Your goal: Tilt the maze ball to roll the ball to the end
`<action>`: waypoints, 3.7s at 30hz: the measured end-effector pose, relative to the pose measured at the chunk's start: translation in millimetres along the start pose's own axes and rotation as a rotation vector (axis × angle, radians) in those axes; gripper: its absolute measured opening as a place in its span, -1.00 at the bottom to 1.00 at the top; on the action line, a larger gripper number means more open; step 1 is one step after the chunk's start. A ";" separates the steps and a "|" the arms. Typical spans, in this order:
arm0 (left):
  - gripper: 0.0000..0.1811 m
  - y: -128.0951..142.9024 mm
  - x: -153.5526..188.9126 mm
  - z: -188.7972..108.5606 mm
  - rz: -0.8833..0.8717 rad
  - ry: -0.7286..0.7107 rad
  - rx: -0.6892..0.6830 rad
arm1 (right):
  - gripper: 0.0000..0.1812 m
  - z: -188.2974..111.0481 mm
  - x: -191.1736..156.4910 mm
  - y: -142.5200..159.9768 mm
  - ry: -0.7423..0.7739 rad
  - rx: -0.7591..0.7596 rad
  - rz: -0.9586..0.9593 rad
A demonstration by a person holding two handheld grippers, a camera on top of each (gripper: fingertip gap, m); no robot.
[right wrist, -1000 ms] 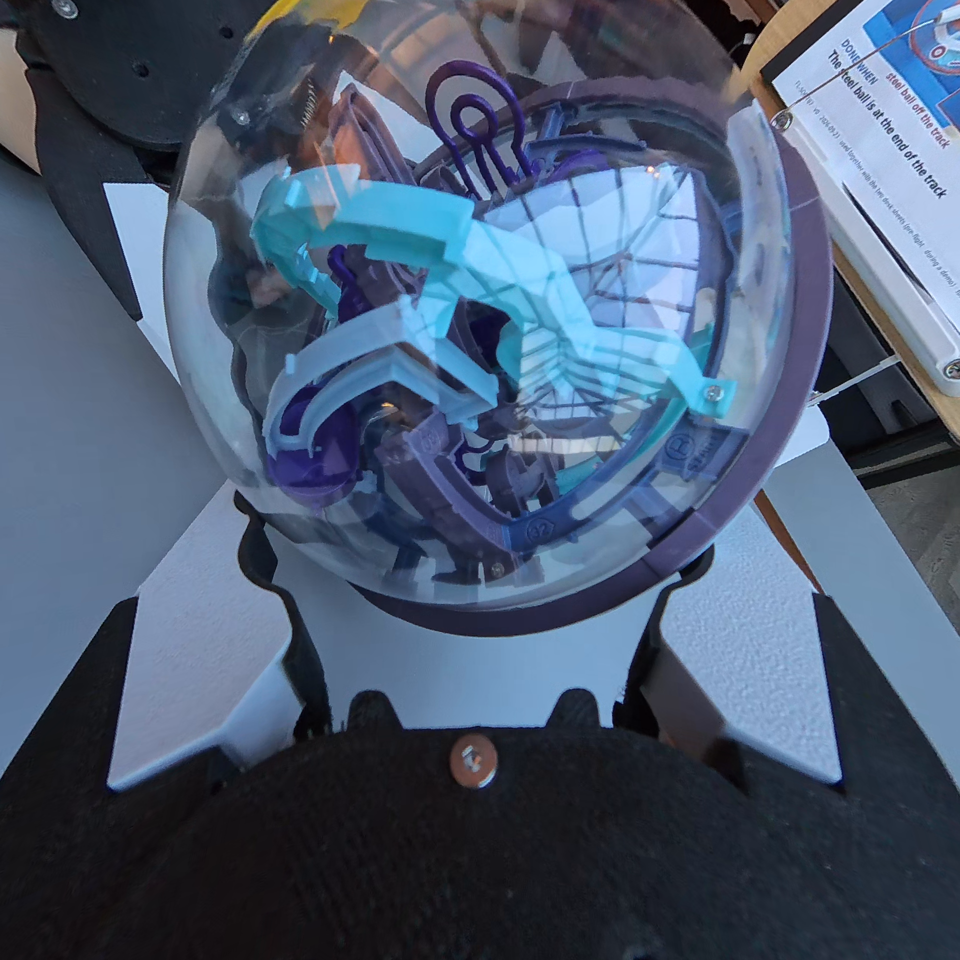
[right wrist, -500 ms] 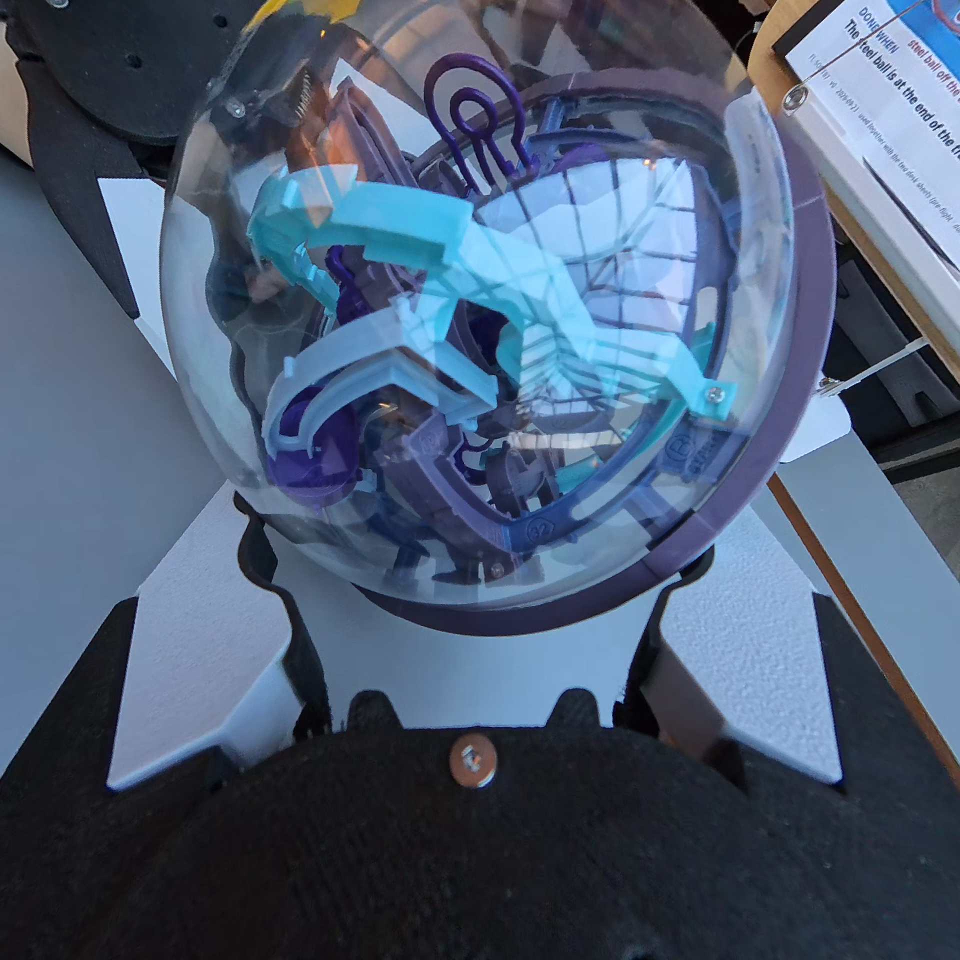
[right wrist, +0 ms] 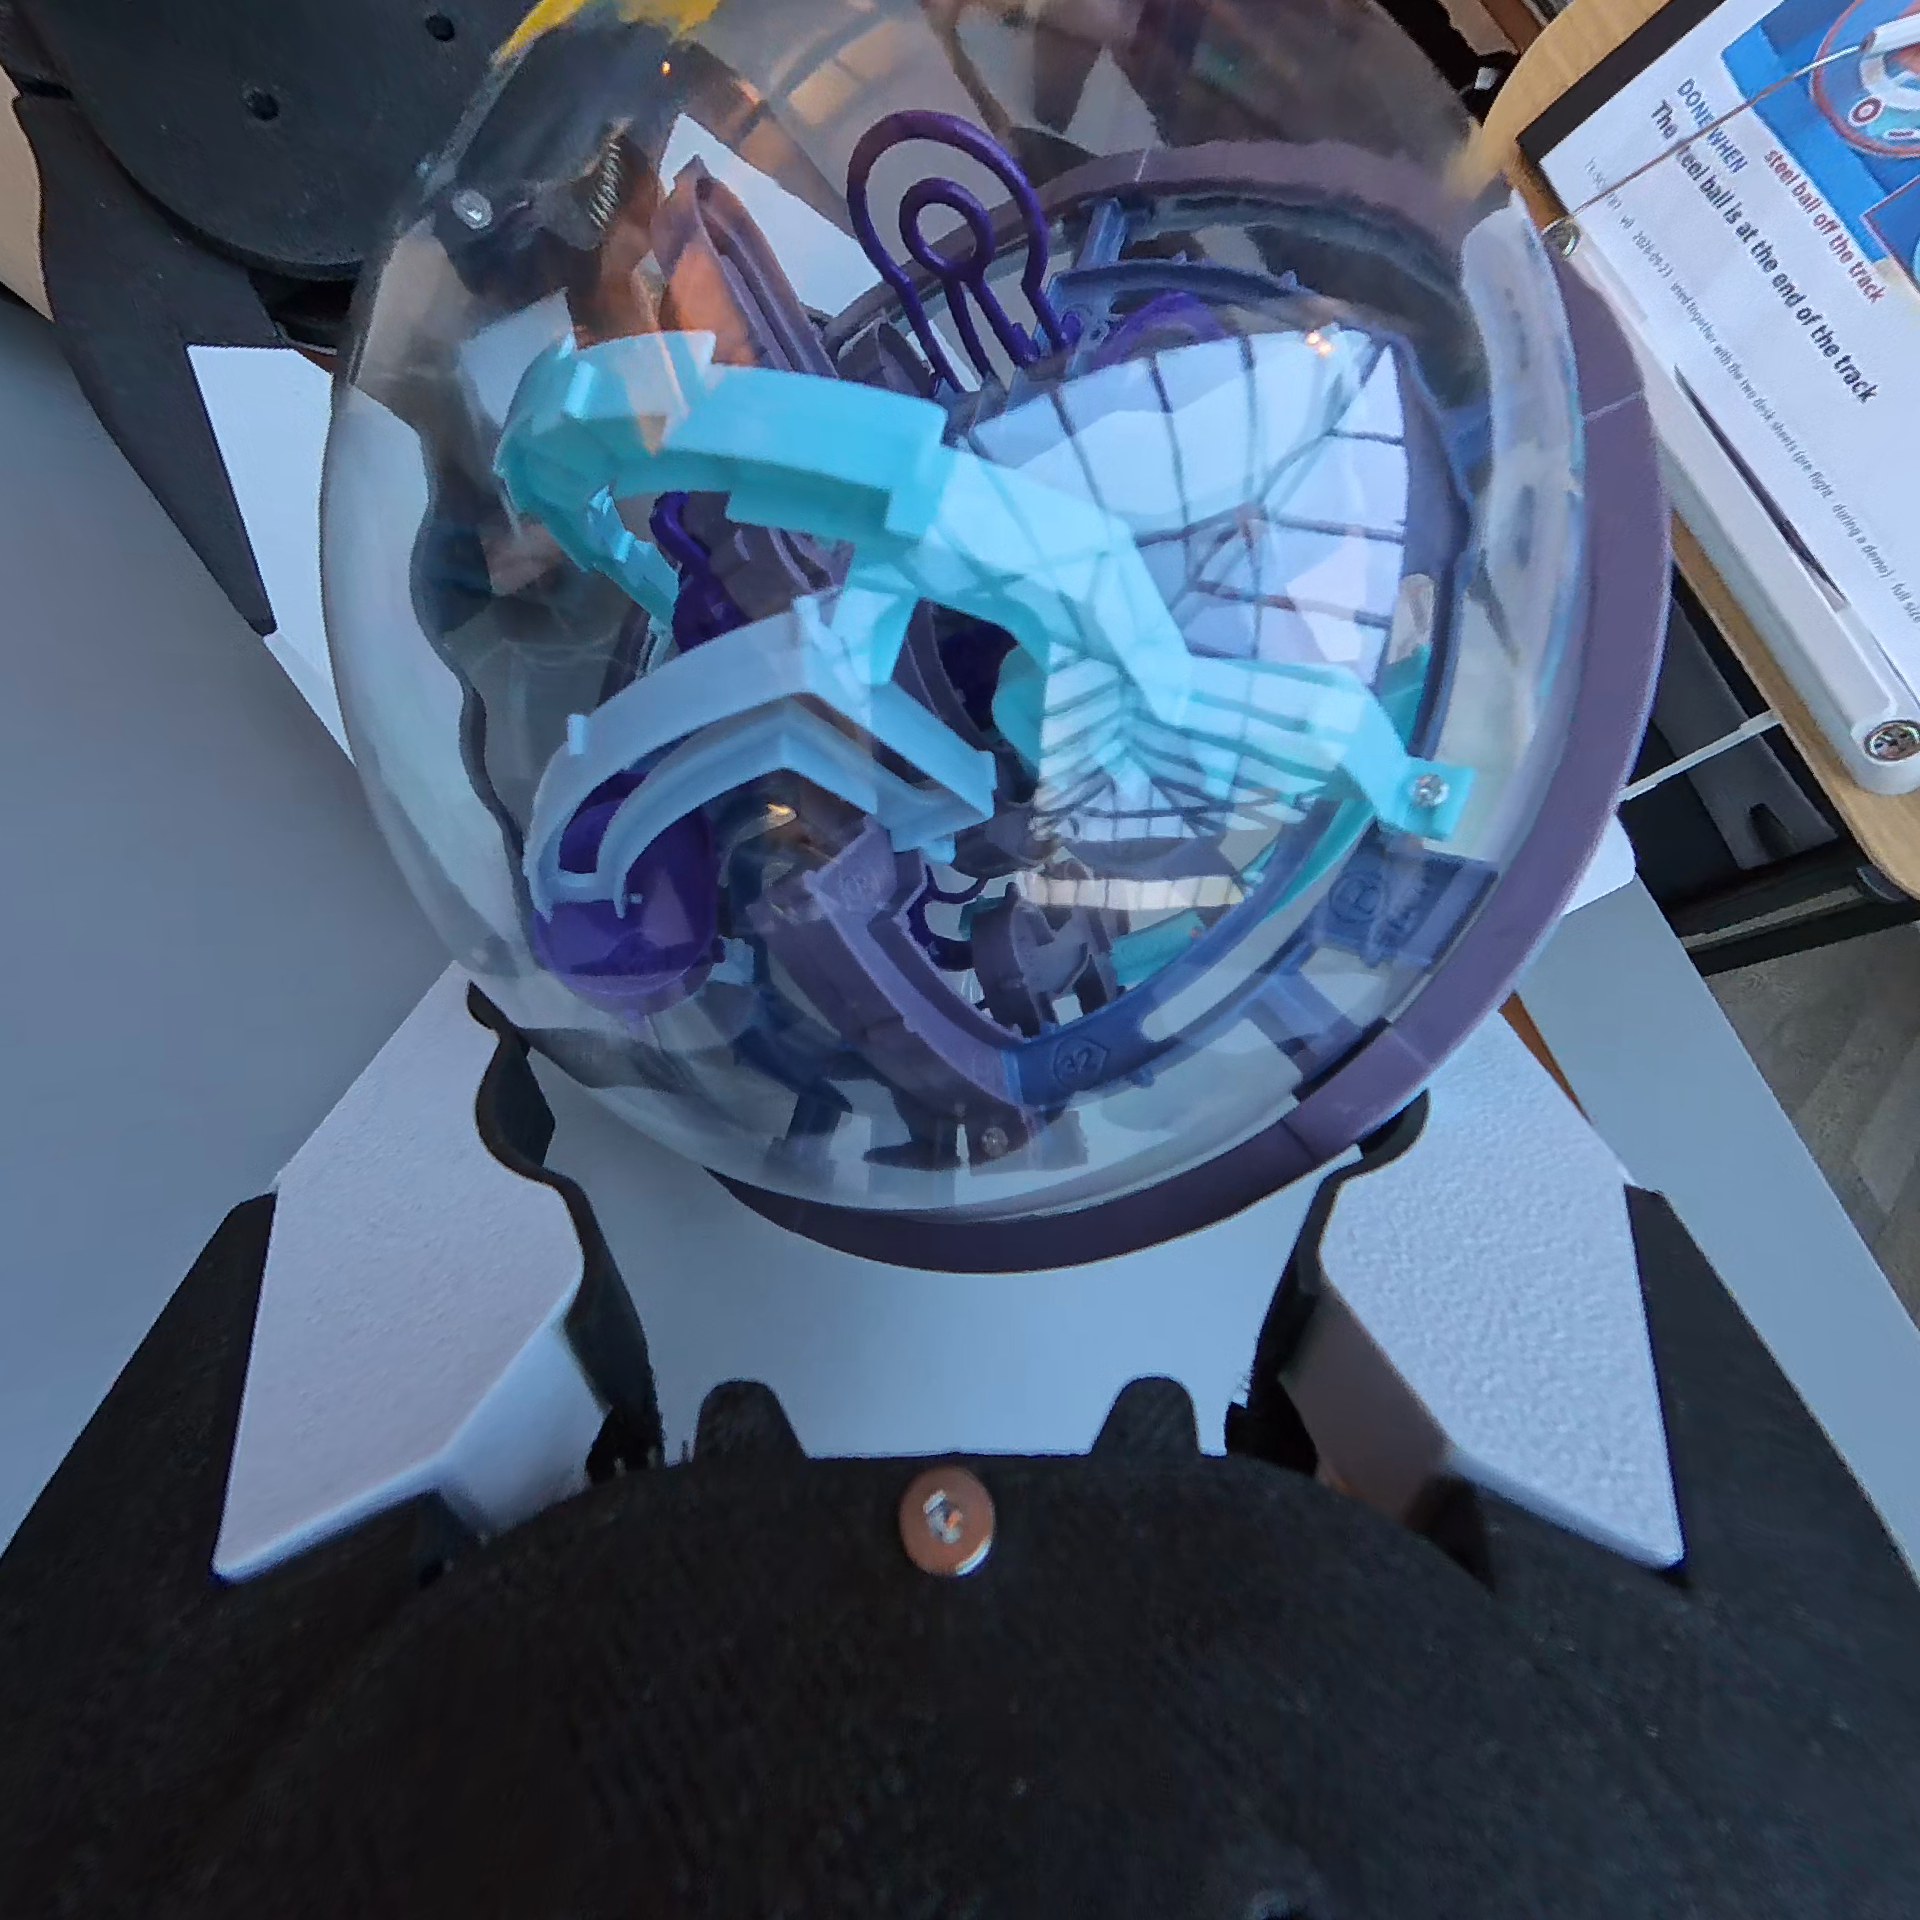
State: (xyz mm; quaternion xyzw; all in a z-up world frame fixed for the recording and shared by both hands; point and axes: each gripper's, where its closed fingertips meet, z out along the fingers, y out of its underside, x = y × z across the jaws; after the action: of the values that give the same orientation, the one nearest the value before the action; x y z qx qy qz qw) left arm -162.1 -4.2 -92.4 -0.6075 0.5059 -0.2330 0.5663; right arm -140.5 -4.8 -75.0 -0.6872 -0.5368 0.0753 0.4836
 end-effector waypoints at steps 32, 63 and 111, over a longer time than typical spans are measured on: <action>0.62 -194.4 -80.9 -106.8 0.651 -0.395 0.267 | 0.73 -91.9 62.2 -201.5 0.476 0.309 -0.530; 0.62 -149.7 -57.9 -58.3 0.350 -0.199 0.361 | 0.73 -80.5 57.9 -142.5 0.380 -0.006 -0.422; 0.60 -21.8 -1.0 -19.6 0.163 -0.076 0.070 | 0.73 -25.2 -2.6 -25.8 0.228 -0.018 -0.196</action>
State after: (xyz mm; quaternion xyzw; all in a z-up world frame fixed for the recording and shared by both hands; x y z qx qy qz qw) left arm -171.6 -15.6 -67.0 -0.5527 0.5232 -0.1805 0.6231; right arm -143.0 -22.7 -43.7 -0.6401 -0.5435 -0.0556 0.5402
